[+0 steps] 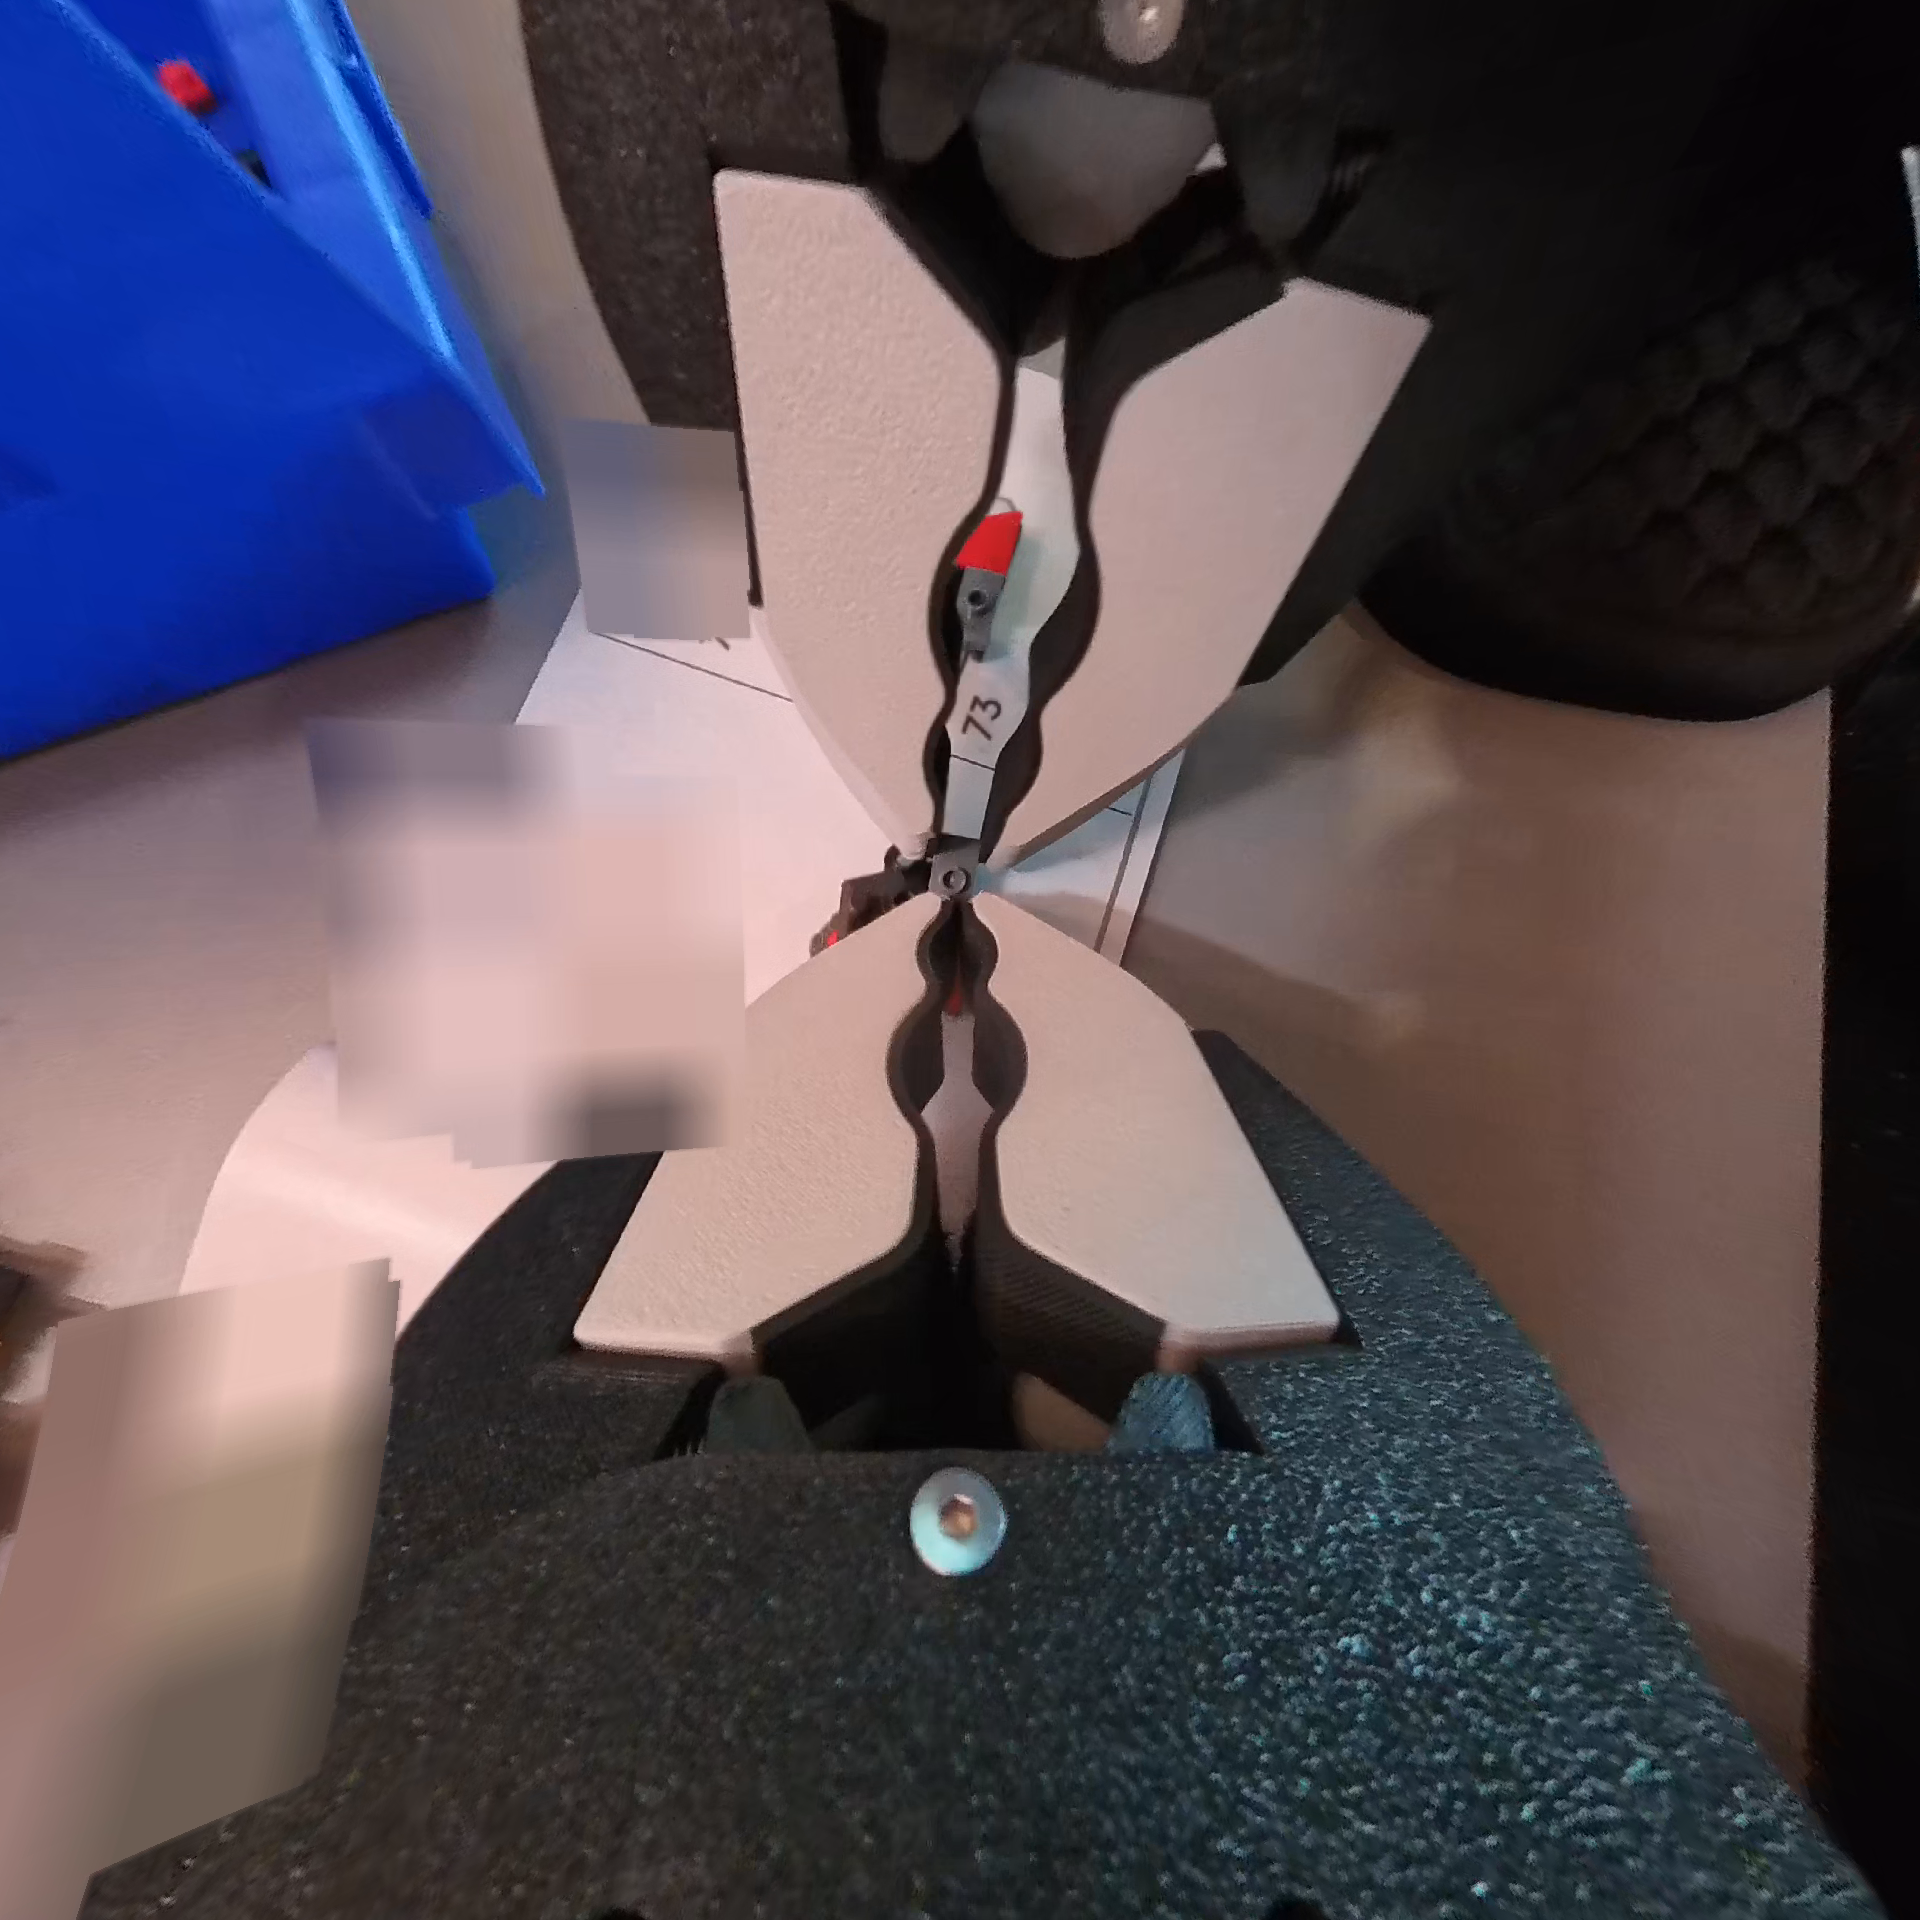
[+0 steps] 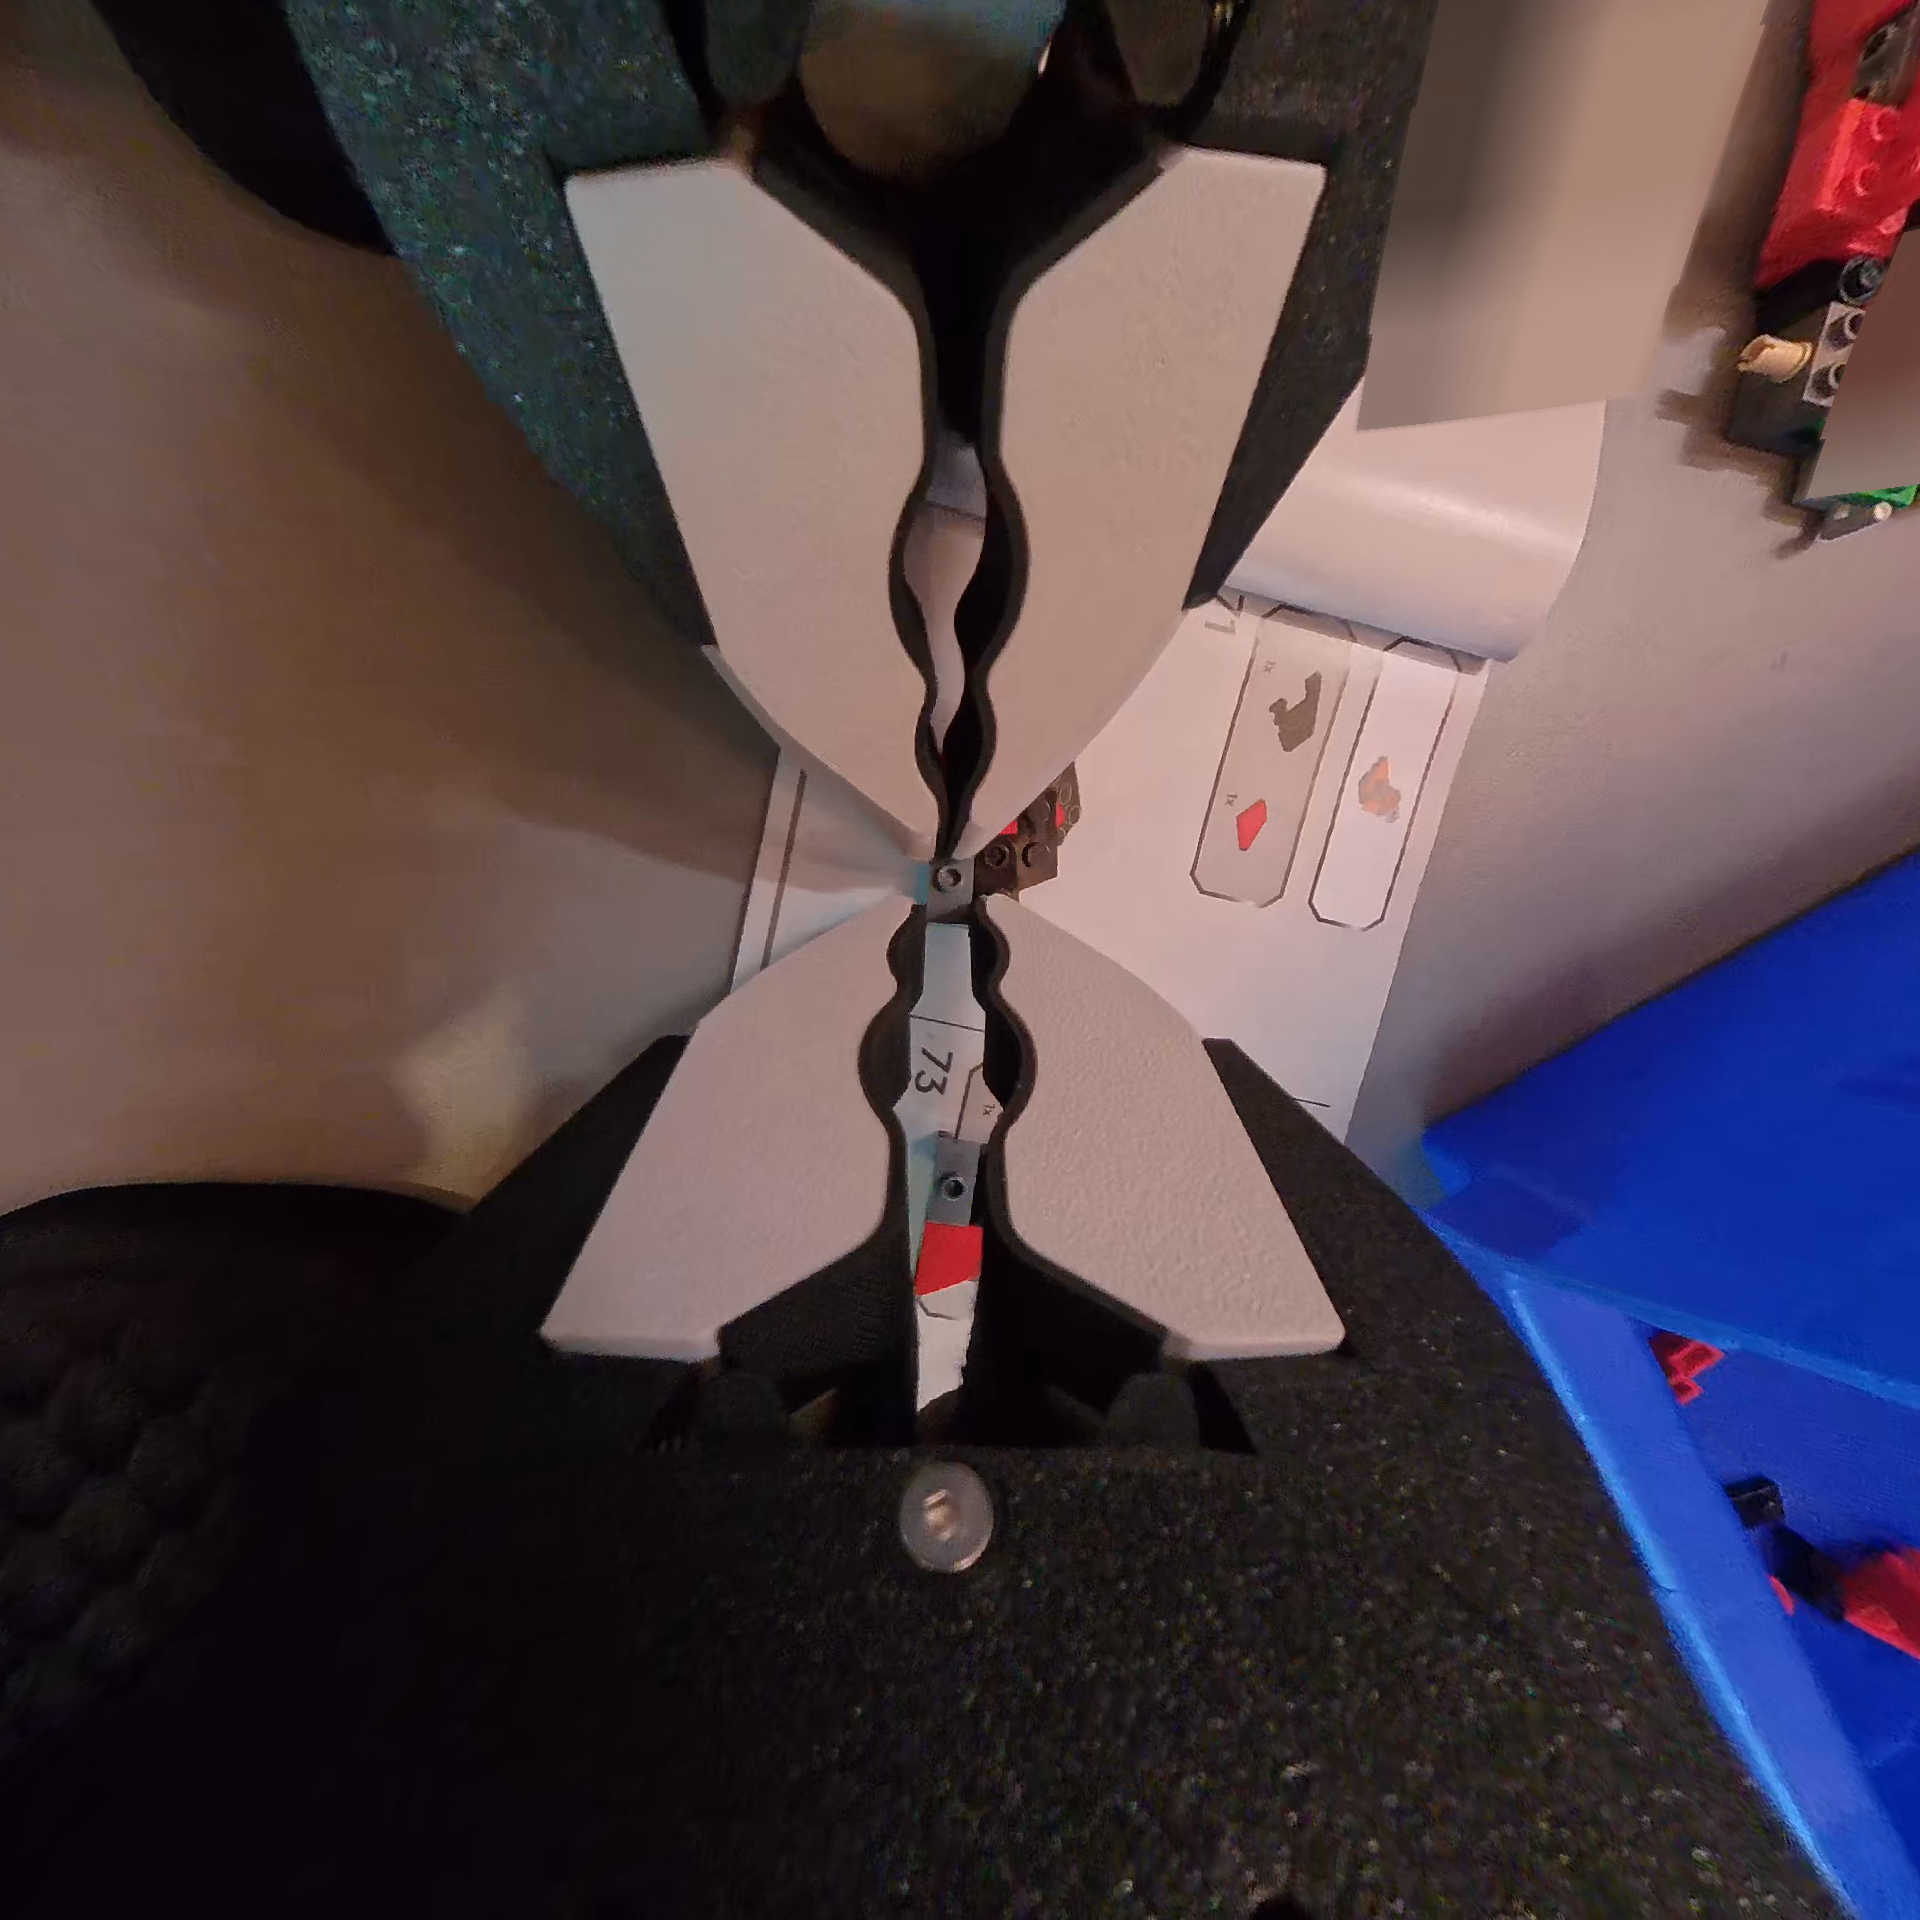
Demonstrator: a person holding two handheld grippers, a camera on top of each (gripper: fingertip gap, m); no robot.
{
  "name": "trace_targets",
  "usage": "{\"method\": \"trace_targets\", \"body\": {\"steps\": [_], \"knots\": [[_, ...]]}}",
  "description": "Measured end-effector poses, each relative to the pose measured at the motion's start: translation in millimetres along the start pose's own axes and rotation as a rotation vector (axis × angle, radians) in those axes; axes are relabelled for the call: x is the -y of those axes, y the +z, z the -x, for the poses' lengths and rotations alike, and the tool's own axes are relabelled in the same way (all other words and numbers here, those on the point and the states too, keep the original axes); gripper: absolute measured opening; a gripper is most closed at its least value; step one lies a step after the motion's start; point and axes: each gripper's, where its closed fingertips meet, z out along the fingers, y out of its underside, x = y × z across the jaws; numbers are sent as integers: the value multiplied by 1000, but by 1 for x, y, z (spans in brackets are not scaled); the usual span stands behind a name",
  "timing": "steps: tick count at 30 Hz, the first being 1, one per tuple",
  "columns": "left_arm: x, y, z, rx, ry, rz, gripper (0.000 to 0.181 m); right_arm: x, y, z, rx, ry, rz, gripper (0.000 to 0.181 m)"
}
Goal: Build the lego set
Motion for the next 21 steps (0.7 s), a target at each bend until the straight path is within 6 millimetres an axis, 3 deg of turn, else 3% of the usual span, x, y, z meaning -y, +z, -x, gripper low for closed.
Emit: {"method": "trace_targets", "body": {"steps": [7, 21], "knots": [[-2, 0, 1, -4, -15, 8, 0, -1, 1, 2, 45, 34, -35, 9], [-12, -10, 3, 2, -10, 22, 8, -1, 1, 1, 64, -29, 71, 8]]}}
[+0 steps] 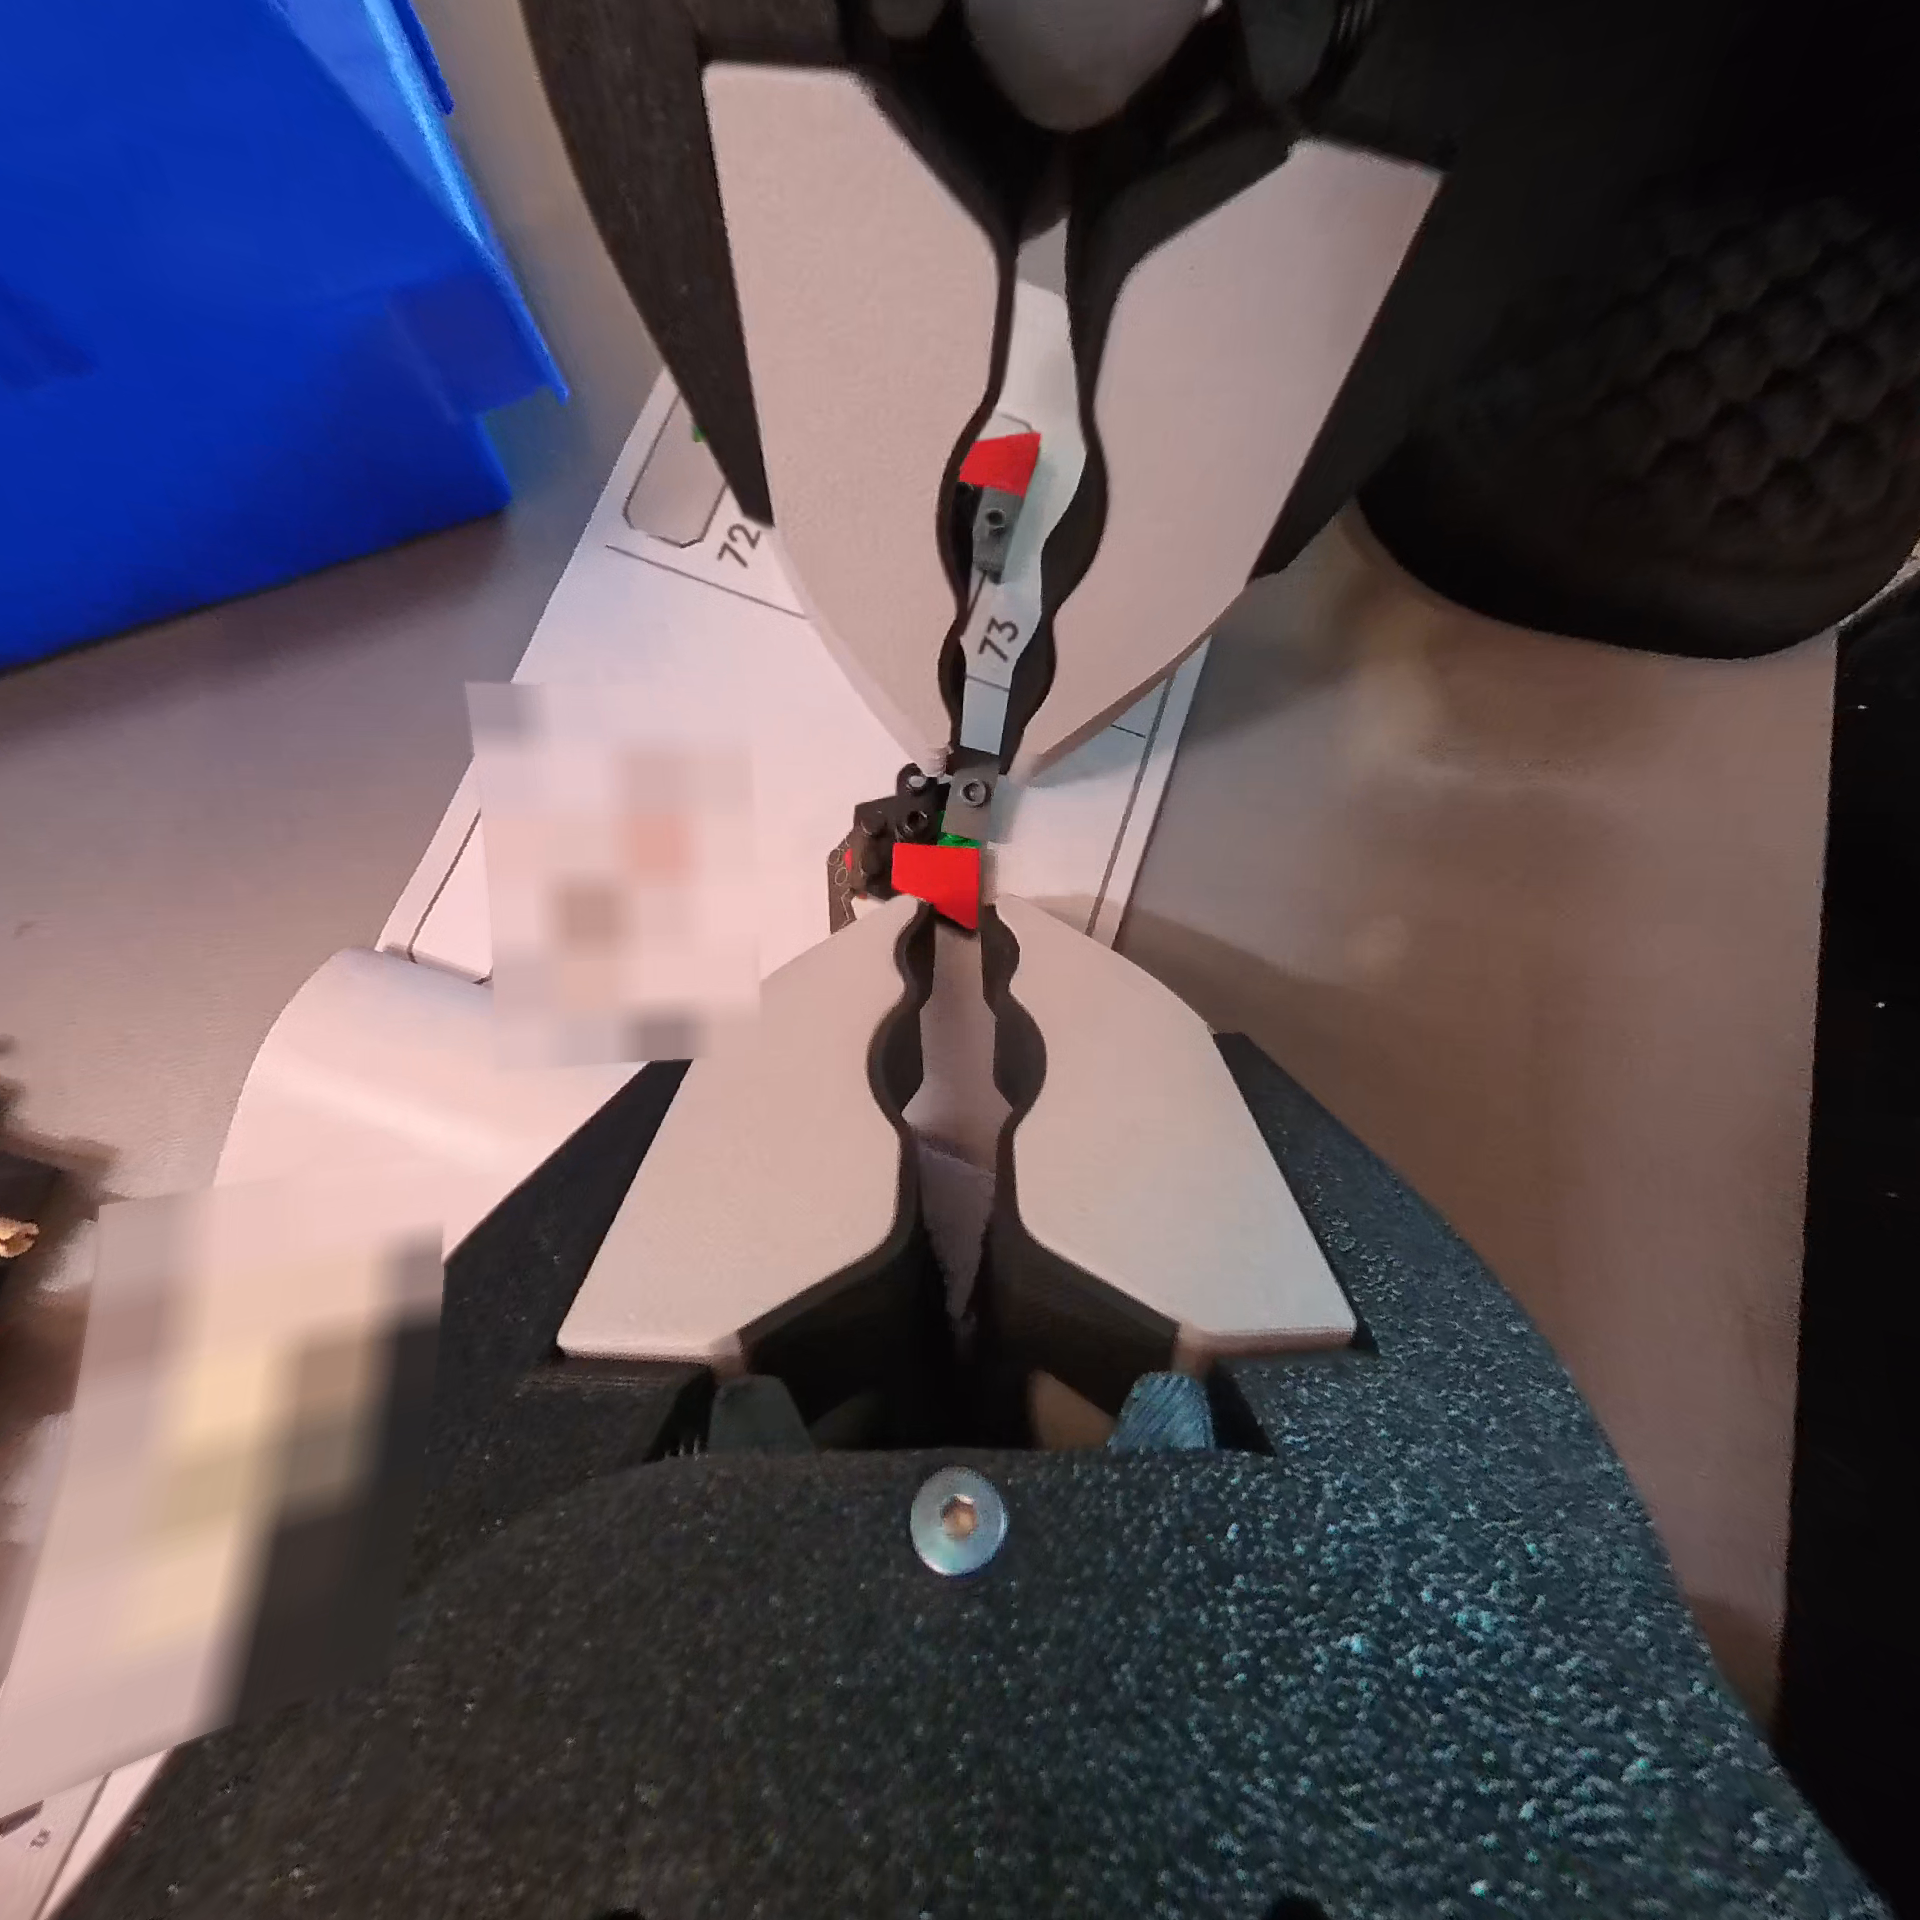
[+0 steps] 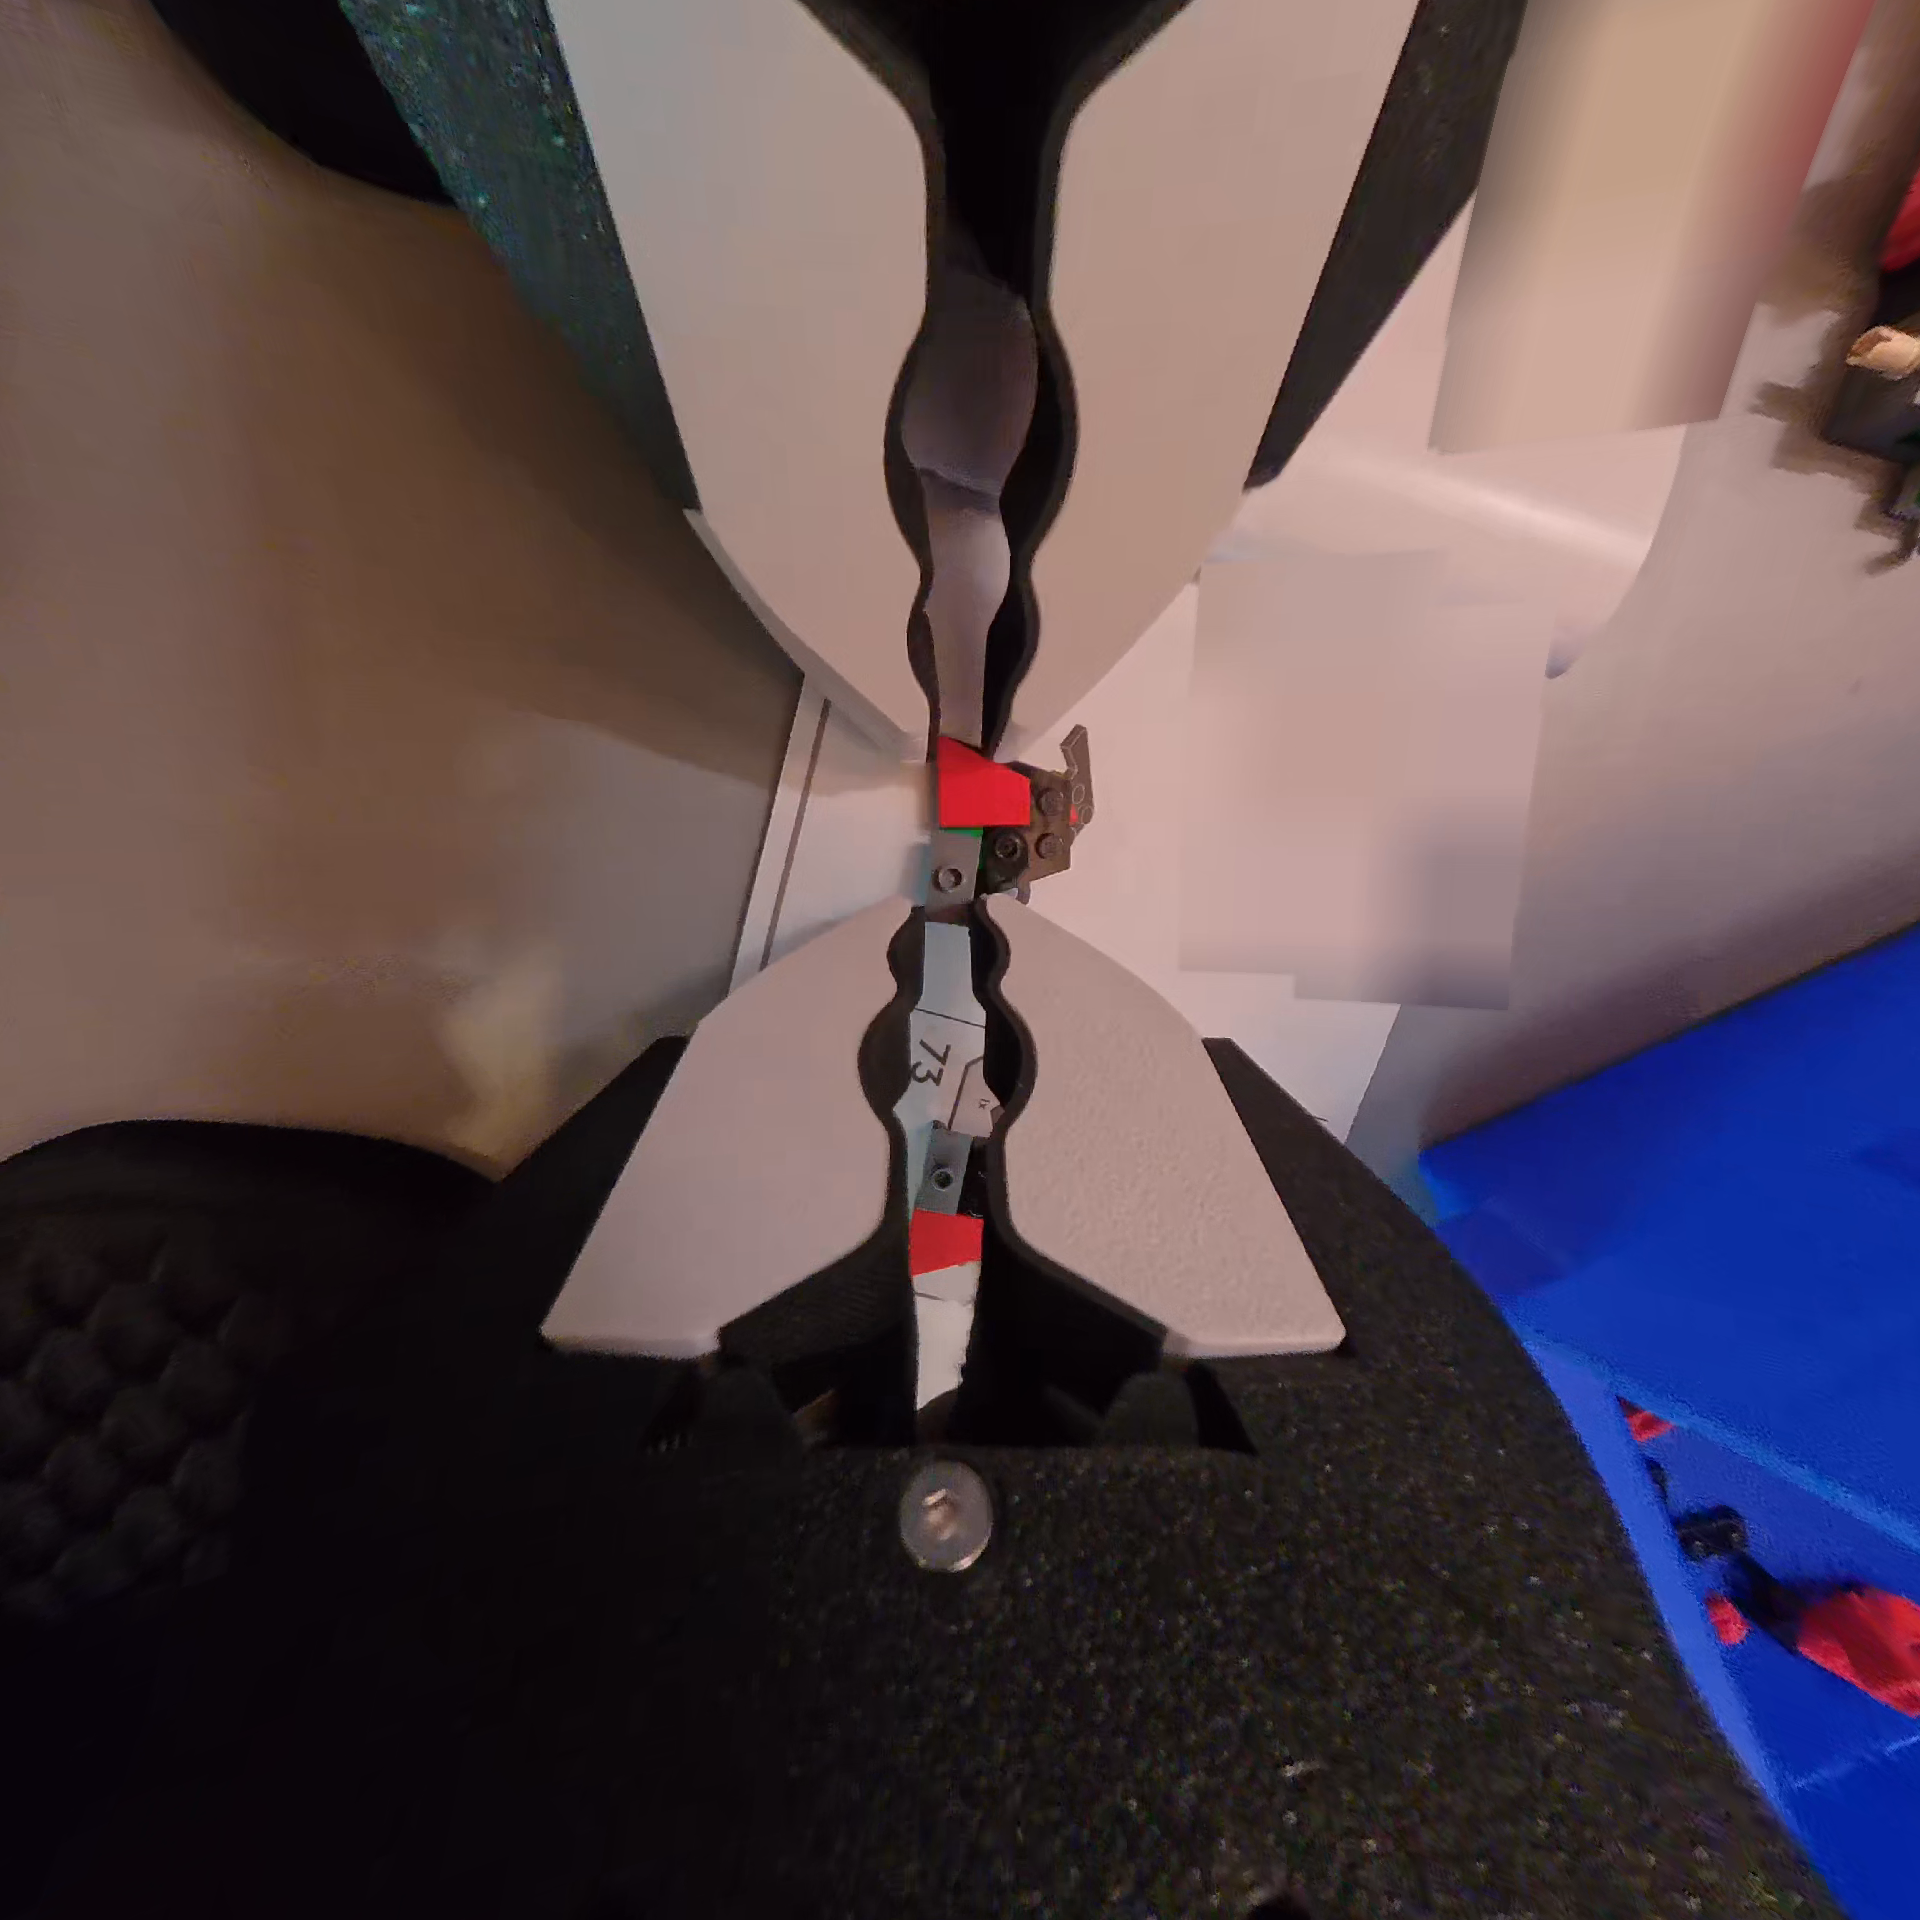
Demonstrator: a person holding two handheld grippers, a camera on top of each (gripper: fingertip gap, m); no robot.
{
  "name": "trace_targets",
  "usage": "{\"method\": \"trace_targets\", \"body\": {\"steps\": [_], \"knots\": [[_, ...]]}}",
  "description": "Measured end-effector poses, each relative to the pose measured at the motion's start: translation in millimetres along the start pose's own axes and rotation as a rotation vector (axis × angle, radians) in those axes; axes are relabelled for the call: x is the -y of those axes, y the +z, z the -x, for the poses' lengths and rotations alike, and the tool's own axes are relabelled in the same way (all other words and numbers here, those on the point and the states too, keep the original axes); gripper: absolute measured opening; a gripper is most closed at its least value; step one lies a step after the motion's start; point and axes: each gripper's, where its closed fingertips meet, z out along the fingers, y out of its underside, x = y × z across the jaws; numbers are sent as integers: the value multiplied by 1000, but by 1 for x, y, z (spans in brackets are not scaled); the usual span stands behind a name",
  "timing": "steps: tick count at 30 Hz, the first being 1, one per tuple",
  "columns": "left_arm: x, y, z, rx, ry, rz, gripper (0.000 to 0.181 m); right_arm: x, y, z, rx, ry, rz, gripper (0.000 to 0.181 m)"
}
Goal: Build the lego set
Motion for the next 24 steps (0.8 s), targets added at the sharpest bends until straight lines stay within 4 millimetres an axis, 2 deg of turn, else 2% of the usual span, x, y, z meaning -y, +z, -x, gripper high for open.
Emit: {"method": "trace_targets", "body": {"steps": [11, 15, 18, 20, 24], "knots": [[18, -7, 3, 17, 3, -154, 4, 0, 4, -2, 18, -19, 29, 8], [18, -7, 6, 33, 7, -163, 5, 1, 2, -5, -5, -31, 16, 8], [13, -10, 12, 57, -15, -143, 17, 2, 2, -6, -30, -66, 14, 8], [3, -8, 16, 59, -48, -84, 24, 4, 1, -6, -40, -94, 14, 9], [-6, -2, 16, 5, -121, -22, 16, 3, 2, -8, -55, -156, 26, 8]]}}
